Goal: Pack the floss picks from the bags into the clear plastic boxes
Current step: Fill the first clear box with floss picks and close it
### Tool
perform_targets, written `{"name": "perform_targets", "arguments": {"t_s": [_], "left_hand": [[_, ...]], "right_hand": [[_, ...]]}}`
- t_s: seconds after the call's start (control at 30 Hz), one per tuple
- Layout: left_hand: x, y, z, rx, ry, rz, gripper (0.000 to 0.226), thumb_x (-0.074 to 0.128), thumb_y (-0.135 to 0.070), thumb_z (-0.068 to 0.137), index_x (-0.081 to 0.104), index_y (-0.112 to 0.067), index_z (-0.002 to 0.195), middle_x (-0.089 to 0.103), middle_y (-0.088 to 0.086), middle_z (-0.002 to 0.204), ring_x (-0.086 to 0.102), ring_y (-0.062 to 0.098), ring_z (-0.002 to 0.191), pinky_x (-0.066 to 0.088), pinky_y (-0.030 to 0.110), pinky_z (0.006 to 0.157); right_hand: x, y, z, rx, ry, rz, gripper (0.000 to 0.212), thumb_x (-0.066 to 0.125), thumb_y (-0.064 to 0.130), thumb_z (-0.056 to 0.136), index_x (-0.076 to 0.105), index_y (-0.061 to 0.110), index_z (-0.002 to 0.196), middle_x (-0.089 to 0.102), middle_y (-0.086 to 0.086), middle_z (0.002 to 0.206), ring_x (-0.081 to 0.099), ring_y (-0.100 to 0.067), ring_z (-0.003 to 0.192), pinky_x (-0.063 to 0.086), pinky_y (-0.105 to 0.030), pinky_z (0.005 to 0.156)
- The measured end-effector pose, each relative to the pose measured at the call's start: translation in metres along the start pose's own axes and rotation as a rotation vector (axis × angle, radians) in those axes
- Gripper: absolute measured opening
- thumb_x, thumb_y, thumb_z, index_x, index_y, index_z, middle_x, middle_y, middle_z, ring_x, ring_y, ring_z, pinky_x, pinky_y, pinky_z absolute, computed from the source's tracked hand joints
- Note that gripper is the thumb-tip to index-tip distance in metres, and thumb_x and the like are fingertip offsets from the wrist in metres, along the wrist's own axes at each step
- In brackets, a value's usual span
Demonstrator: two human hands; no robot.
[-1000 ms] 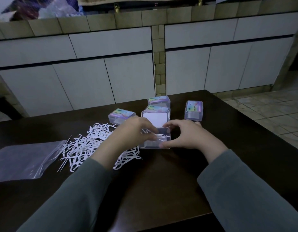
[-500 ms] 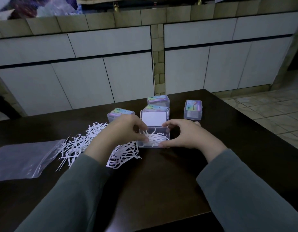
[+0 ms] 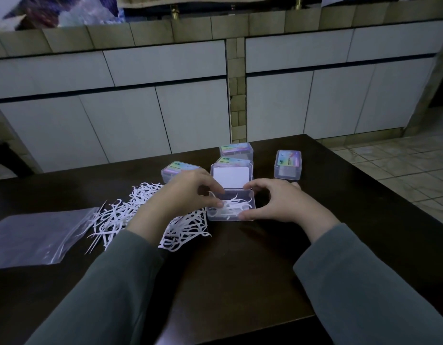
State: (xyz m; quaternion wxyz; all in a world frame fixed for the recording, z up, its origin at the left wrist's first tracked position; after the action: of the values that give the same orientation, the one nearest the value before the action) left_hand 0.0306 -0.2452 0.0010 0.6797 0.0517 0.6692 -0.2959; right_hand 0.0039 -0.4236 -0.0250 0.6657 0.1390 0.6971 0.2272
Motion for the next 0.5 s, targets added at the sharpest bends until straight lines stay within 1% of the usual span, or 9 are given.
{"name": "perform_targets", "arguments": {"t_s": [0.1,0.2,0.27,0.33,0.37,0.43,0.5], "left_hand": [[0.012,-0.011,0.003,0.012,0.082,0.042,0.016,0.070,-0.027,0.086,0.073,-0.032,0.100,0.058,-0.015,0.101,0.055,0.009,0.094,0.050,0.026,0.082],[0.012,-0.015,0.003,-0.005,0.110,0.013,0.015,0.068,-0.023,0.087,0.073,-0.032,0.098,0.058,-0.016,0.097,0.056,0.008,0.091,0.050,0.025,0.082],[0.010,-0.012,0.001,-0.037,0.127,0.010,0.018,0.065,-0.019,0.089,0.070,-0.035,0.095,0.059,-0.015,0.099,0.057,0.008,0.092,0.051,0.026,0.083],[0.007,-0.009,0.000,-0.069,0.110,0.044,0.021,0.062,-0.016,0.090,0.070,-0.035,0.096,0.060,-0.014,0.101,0.056,0.008,0.091,0.049,0.024,0.079],[0.004,-0.009,0.001,-0.072,0.078,0.064,0.021,0.062,-0.017,0.091,0.070,-0.034,0.099,0.061,-0.014,0.102,0.056,0.007,0.091,0.049,0.023,0.077],[0.001,-0.012,0.003,-0.052,0.020,0.064,0.019,0.064,-0.023,0.089,0.070,-0.034,0.104,0.064,-0.016,0.104,0.058,0.005,0.091,0.052,0.025,0.079],[0.005,-0.015,0.003,-0.035,0.051,0.047,0.014,0.067,-0.031,0.088,0.071,-0.035,0.101,0.065,-0.016,0.101,0.058,0.003,0.087,0.051,0.024,0.077]], "right_hand": [[-0.001,0.001,0.000,-0.005,0.003,-0.004,0.074,0.071,0.063,0.072,0.044,0.038,0.137,0.049,0.010,0.141,0.038,-0.017,0.133,0.022,-0.044,0.111],[-0.002,0.000,-0.001,-0.004,0.007,0.013,0.074,0.072,0.063,0.072,0.045,0.039,0.136,0.049,0.010,0.140,0.038,-0.017,0.132,0.022,-0.043,0.111],[-0.001,-0.001,-0.002,-0.006,0.013,0.017,0.074,0.072,0.063,0.072,0.045,0.039,0.137,0.049,0.011,0.140,0.038,-0.017,0.133,0.022,-0.044,0.111],[-0.001,0.000,-0.002,-0.005,0.014,0.007,0.076,0.071,0.064,0.071,0.044,0.038,0.138,0.047,0.010,0.142,0.037,-0.017,0.134,0.023,-0.044,0.111],[-0.001,0.001,-0.002,-0.002,0.011,-0.001,0.076,0.071,0.063,0.071,0.044,0.038,0.138,0.047,0.010,0.143,0.037,-0.018,0.134,0.023,-0.043,0.110],[-0.001,0.001,-0.002,0.000,0.007,-0.009,0.076,0.071,0.063,0.072,0.044,0.038,0.138,0.046,0.010,0.143,0.036,-0.018,0.134,0.024,-0.043,0.109],[-0.001,0.001,-0.001,0.002,0.008,-0.009,0.076,0.071,0.063,0.072,0.044,0.038,0.138,0.047,0.010,0.143,0.035,-0.019,0.134,0.025,-0.042,0.109]]}}
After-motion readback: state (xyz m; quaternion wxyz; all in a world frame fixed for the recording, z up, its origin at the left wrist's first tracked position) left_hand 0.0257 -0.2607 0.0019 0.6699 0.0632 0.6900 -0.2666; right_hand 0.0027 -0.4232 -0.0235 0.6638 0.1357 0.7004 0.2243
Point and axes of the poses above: each hand's wrist, its own z-axis towards the middle knuckle, its own x-axis out of the palm, y = z × x, the point moved 6 cm from there along z, towards the middle knuckle
